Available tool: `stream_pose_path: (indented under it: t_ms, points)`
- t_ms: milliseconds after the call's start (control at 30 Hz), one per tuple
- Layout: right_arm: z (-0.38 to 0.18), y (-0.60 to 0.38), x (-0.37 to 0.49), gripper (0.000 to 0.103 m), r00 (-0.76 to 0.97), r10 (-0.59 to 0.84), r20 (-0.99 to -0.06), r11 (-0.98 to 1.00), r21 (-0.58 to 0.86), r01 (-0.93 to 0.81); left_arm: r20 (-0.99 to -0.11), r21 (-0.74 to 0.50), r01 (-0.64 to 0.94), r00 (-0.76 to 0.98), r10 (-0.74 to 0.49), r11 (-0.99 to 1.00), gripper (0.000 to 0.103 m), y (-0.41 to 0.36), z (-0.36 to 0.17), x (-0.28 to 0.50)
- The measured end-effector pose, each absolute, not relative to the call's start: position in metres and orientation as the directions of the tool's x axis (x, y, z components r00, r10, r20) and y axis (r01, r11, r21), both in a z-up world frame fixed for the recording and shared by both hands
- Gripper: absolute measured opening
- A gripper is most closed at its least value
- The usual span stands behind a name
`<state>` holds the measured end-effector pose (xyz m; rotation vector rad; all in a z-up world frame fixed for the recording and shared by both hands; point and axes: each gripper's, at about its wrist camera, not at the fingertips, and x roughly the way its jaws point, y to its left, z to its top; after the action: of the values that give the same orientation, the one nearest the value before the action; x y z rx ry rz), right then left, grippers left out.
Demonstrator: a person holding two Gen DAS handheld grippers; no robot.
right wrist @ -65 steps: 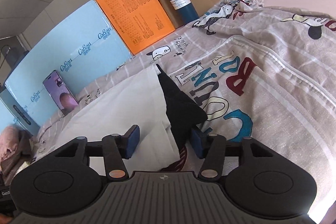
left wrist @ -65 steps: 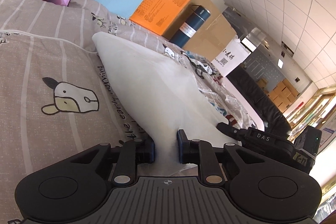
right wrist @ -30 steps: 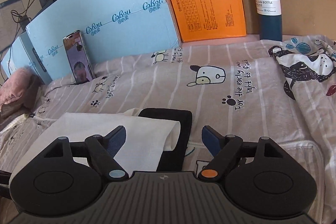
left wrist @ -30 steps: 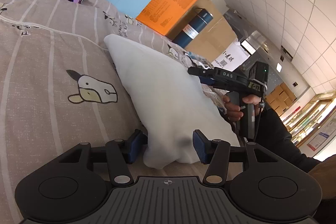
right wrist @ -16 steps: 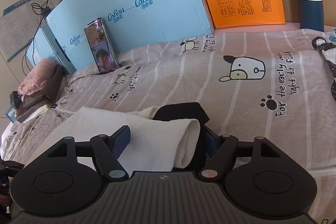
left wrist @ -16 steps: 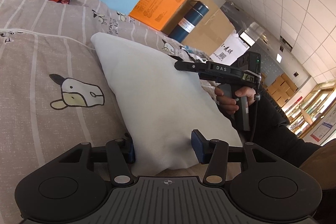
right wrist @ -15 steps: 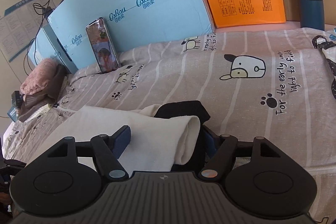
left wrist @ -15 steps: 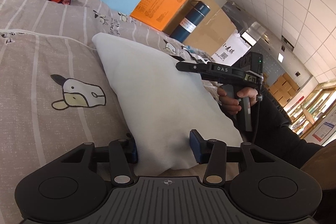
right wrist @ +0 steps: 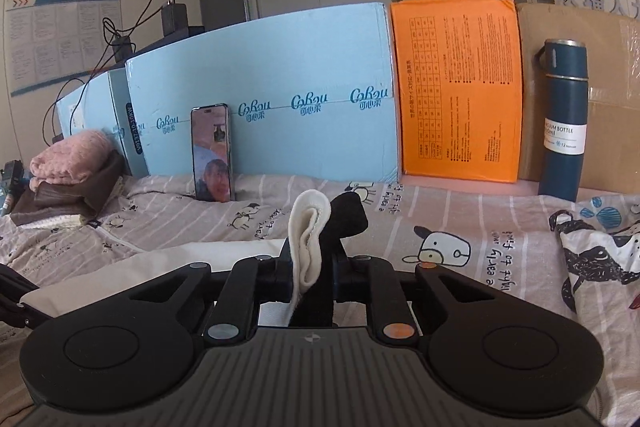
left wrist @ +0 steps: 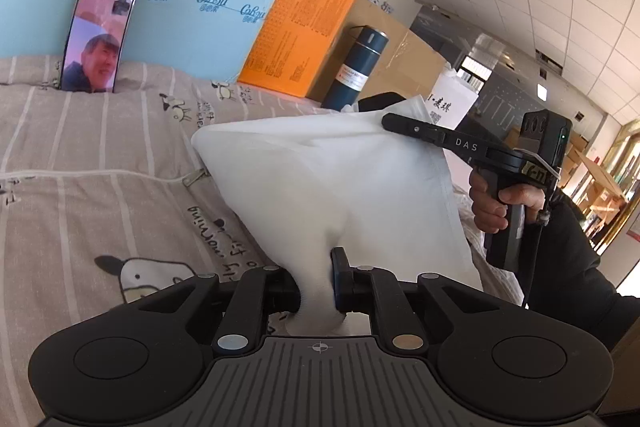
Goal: Fold clothes
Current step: 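Lift the folded T-shirt with both grippers, carry it beside the blue bottle, release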
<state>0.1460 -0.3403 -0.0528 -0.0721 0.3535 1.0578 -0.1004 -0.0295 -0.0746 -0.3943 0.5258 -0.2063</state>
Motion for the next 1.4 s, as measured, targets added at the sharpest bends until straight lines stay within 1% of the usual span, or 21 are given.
stream_pose_path:
  t_ms: [67,133,300,467,600,667,800,967,1067,1133,1167,1200,1233,1267,1300,1333,1367,1400]
  points:
    - [-0.042,-0.349,0.146,0.014,0.487,0.829,-0.274,0.526,0.088,-0.846,-0.441,-0.370,0.119,0.850,-0.287,0.921,0.012,-0.032,-0.068,-0.083]
    - [-0.033,-0.356,0.149,0.014,0.528,0.815,-0.239,0.557,0.071,-0.827,-0.437,-0.351,0.138,0.851,-0.292,0.926,0.012,-0.034,-0.063,-0.065]
    - [-0.013,-0.371,0.169,0.014,0.640,0.746,-0.186,0.655,0.034,-0.754,-0.418,-0.304,0.185,0.855,-0.305,0.935,0.012,-0.044,-0.058,-0.010]
    - [0.004,-0.375,0.213,0.014,0.733,0.659,-0.170,0.743,-0.005,-0.669,-0.409,-0.283,0.190,0.863,-0.298,0.940,0.012,-0.058,-0.062,0.055]
    - [0.010,-0.371,0.260,0.015,0.794,0.584,-0.169,0.801,-0.034,-0.597,-0.403,-0.287,0.165,0.873,-0.275,0.944,0.012,-0.075,-0.072,0.104]
    - [0.009,-0.366,0.288,0.015,0.817,0.545,-0.188,0.825,-0.054,-0.562,-0.408,-0.305,0.149,0.872,-0.270,0.941,0.012,-0.085,-0.079,0.124]
    - [-0.007,-0.352,0.341,0.015,0.847,0.462,-0.264,0.855,-0.120,-0.504,-0.438,-0.316,0.135,0.857,-0.271,0.939,0.012,-0.102,-0.093,0.157]
    - [-0.048,-0.336,0.391,0.015,0.851,0.384,-0.357,0.879,-0.141,-0.456,-0.482,-0.338,0.108,0.834,-0.270,0.935,0.014,-0.101,-0.110,0.168]
    - [-0.079,-0.328,0.405,0.015,0.844,0.352,-0.404,0.882,-0.160,-0.444,-0.489,-0.358,0.088,0.830,-0.267,0.930,0.021,-0.096,-0.112,0.167]
    - [-0.090,-0.326,0.409,0.017,0.847,0.325,-0.422,0.891,-0.164,-0.424,-0.495,-0.344,0.075,0.832,-0.249,0.936,0.027,-0.096,-0.112,0.165]
    - [-0.094,-0.326,0.409,0.017,0.850,0.309,-0.427,0.897,-0.165,-0.409,-0.496,-0.337,0.068,0.835,-0.238,0.939,0.036,-0.097,-0.112,0.164]
    - [-0.098,-0.326,0.410,0.022,0.853,0.294,-0.432,0.904,-0.166,-0.395,-0.491,-0.331,0.057,0.842,-0.224,0.942,0.046,-0.097,-0.110,0.164]
    - [-0.097,-0.327,0.408,0.030,0.866,0.273,-0.419,0.913,-0.171,-0.370,-0.487,-0.325,0.047,0.848,-0.209,0.945,0.052,-0.097,-0.108,0.164]
    - [-0.093,-0.328,0.404,0.034,0.882,0.250,-0.399,0.922,-0.179,-0.342,-0.481,-0.319,0.037,0.854,-0.196,0.947,0.064,-0.097,-0.105,0.162]
    - [-0.089,-0.329,0.399,0.041,0.898,0.227,-0.376,0.931,-0.186,-0.313,-0.474,-0.314,0.031,0.861,-0.185,0.949,0.074,-0.096,-0.102,0.160]
    - [-0.083,-0.331,0.396,0.044,0.906,0.218,-0.362,0.938,-0.180,-0.297,-0.467,-0.309,0.024,0.867,-0.174,0.951,0.079,-0.096,-0.099,0.157]
    - [-0.076,-0.334,0.392,0.045,0.913,0.211,-0.349,0.943,-0.172,-0.283,-0.459,-0.305,0.017,0.873,-0.162,0.952,0.084,-0.095,-0.096,0.155]
    - [-0.070,-0.335,0.387,0.048,0.918,0.209,-0.336,0.947,-0.166,-0.277,-0.452,-0.300,0.010,0.879,-0.151,0.954,0.087,-0.094,-0.093,0.152]
